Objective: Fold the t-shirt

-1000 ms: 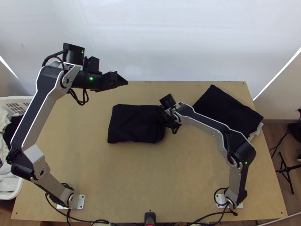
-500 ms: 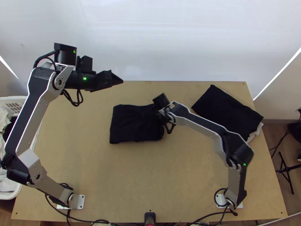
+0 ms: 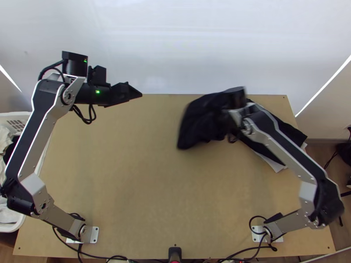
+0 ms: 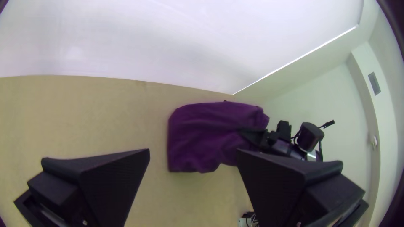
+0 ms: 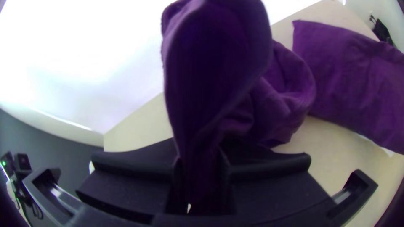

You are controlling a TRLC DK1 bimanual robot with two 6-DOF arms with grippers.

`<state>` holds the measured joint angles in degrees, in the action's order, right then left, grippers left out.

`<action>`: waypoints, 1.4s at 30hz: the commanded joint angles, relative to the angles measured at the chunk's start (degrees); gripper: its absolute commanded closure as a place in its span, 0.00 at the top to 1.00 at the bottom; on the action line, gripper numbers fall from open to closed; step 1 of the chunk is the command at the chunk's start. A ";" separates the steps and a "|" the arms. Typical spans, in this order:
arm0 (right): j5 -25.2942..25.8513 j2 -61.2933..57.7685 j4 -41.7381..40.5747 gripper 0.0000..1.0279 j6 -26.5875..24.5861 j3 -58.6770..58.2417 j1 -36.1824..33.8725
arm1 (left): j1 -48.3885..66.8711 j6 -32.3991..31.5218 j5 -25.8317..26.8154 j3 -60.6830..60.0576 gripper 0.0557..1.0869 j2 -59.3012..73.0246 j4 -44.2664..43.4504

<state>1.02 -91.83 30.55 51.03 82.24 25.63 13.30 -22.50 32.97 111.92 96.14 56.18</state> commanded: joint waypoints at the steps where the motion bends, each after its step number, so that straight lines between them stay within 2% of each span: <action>1: 3.29 5.52 -2.95 0.03 0.39 -0.59 -10.42 | 0.24 0.00 -0.01 -0.56 0.96 0.89 -0.99; 4: 5.58 5.79 -4.18 0.03 0.22 0.20 -12.71 | 0.24 0.09 -0.01 -0.74 0.96 0.98 -1.16; 10: 6.63 5.96 -4.27 0.03 -0.75 2.84 -14.20 | -0.03 0.44 -0.01 -1.00 0.96 0.98 -1.16; 25: 7.33 3.94 -3.83 0.03 -2.33 11.02 -14.64 | -0.73 0.70 -0.01 -0.82 0.96 0.54 -1.52; 34: 7.42 6.31 -2.95 0.03 -4.18 5.48 -17.72 | -0.73 0.53 0.16 -0.65 0.96 0.63 -2.31; 42: 7.33 9.57 -3.74 0.03 -4.88 -7.53 -23.34 | -0.73 0.27 0.60 0.41 0.96 0.98 -3.01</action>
<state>8.38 -84.36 27.31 46.72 83.90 6.46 12.60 -21.91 33.26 111.55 96.79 53.65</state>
